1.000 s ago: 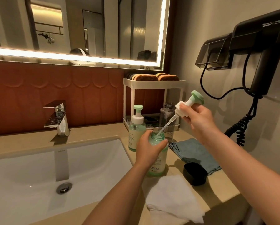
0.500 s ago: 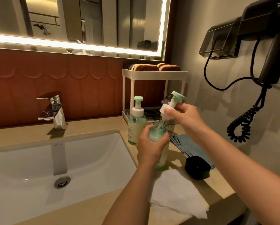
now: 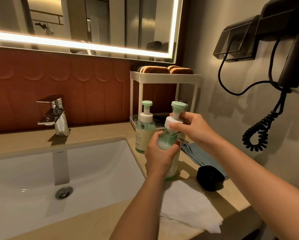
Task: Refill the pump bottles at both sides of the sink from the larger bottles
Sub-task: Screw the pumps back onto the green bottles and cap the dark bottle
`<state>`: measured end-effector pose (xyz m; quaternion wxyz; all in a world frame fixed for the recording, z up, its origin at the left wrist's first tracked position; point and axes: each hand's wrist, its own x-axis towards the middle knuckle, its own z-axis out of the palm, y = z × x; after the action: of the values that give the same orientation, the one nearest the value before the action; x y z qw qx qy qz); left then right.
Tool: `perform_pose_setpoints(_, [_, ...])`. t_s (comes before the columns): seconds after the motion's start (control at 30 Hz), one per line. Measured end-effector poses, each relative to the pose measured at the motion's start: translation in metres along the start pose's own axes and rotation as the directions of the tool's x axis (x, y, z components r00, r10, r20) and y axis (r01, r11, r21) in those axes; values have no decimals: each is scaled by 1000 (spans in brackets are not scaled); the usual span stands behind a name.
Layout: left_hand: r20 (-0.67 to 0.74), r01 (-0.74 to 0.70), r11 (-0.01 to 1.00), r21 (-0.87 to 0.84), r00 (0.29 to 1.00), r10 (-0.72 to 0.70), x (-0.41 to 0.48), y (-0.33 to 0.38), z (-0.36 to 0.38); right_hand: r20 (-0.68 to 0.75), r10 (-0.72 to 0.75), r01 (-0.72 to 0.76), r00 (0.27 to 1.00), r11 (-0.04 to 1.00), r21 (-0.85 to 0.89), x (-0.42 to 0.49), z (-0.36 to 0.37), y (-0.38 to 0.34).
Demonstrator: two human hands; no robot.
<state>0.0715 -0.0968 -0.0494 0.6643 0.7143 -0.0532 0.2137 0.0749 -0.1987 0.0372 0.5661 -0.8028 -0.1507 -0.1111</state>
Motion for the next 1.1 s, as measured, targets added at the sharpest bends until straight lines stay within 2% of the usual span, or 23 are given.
perform_pose_setpoints(0.33, [1,-26,1000,-1,1000,26,3,-5,0,197,28,-13,980,997,-77,6,-8,-5])
perform_pose_setpoints(0.47, [6,-21,1000,-3,1000,21,3,-5,-1,269,72,2,961,964,-265,9,-8,1])
perform_pose_setpoints(0.77, [14,-10,1000,11,1000,10,6,-8,-1,268,129,-4,955,906,-422,14,0,2])
perform_pose_setpoints(0.9, [11,-6,1000,1,1000,6,5,-7,-1,89,106,-59,990,903,-425,6,15,9])
perform_pose_setpoints(0.93, [11,-2,1000,0,1000,2,5,-6,-1,92,110,-60,990,900,-432,5,17,10])
perform_pose_setpoints(1.0, [12,5,1000,0,1000,-5,5,-7,-1,187,151,-63,971,910,-409,3,17,11])
perform_pose_setpoints(1.1, [11,-13,1000,11,1000,13,5,-8,0,327,208,-130,922,961,-245,-3,11,0])
